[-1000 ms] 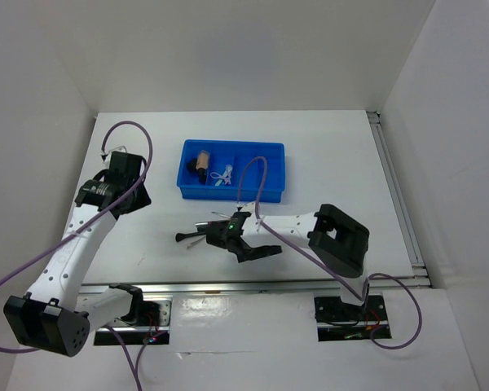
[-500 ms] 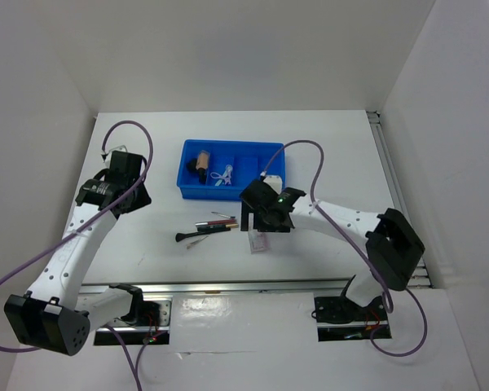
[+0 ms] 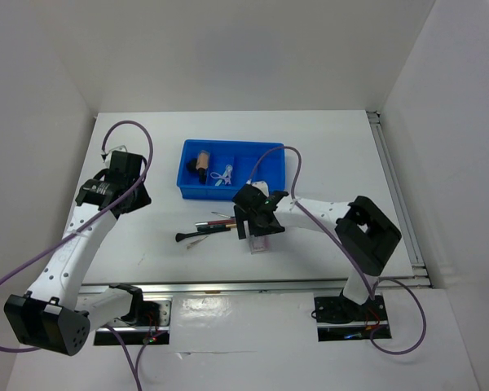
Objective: Organize the makeup
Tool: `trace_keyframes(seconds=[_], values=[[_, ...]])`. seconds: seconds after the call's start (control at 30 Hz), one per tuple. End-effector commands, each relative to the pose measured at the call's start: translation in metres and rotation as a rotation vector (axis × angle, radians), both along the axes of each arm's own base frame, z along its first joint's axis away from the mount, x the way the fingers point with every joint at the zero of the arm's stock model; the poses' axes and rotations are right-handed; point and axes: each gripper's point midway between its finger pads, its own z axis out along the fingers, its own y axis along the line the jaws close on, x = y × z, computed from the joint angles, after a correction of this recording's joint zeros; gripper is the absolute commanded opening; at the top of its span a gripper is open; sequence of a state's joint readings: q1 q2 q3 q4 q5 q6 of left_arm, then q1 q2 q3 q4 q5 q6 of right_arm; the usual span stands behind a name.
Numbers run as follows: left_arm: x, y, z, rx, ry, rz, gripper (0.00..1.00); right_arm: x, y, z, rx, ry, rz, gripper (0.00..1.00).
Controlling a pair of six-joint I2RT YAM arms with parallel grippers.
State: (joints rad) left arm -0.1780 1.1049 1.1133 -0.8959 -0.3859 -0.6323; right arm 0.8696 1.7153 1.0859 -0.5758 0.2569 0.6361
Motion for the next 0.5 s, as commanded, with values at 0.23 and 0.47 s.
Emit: trace_keyframes(seconds=[0.23,0.47], values=[[0.005,0.003,0.013,0.002,-0.048,0.014,0.46,0.009,0.002,-0.026,-0.015,-0.018,0.007,0.89],[0.008,0.002,0.018,-0.008,-0.045,0.027,0.46,-0.001,-0.001,-0.012,-0.019,-0.017,0.004,0.64]])
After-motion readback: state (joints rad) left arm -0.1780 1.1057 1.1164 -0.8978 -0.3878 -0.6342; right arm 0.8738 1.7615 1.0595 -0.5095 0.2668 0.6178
